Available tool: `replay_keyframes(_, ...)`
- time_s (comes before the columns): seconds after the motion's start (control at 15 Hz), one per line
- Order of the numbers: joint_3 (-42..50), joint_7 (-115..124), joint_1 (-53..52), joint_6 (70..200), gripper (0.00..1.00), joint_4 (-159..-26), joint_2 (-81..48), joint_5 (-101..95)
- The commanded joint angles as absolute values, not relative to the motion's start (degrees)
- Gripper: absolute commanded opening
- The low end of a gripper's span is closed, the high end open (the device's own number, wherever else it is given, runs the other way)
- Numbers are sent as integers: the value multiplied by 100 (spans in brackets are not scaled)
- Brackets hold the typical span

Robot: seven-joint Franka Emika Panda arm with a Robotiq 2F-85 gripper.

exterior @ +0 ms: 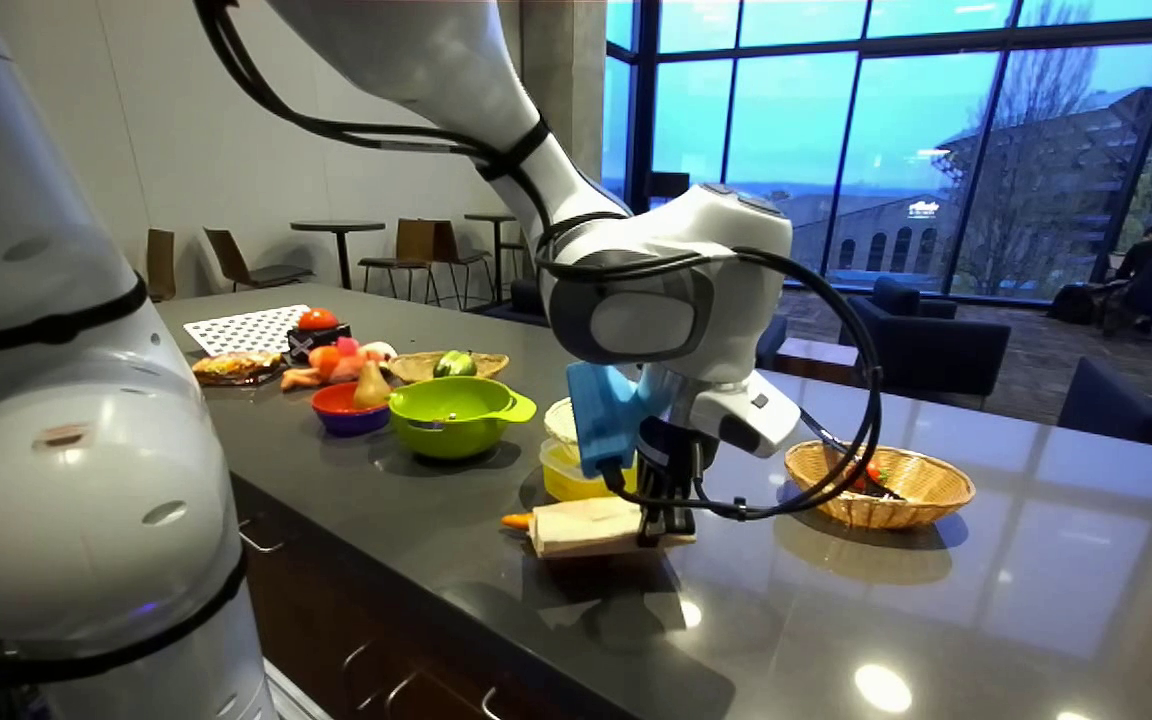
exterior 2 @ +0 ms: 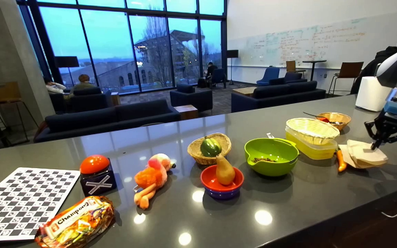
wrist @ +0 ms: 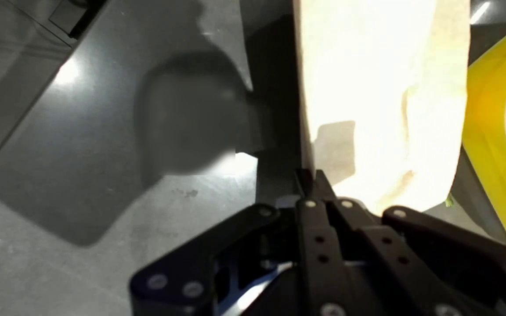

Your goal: Use the brown paper to clean the carrot

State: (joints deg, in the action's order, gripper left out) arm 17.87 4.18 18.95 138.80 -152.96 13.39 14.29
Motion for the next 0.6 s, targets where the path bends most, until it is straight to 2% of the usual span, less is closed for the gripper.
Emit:
replay_keyframes(0.0, 1893, 493, 1944, 13747, 0, -14958, 1056, 1401)
replay_keyframes(0.53, 2019, 339, 1896, 13681, 0, -14412, 274, 1735)
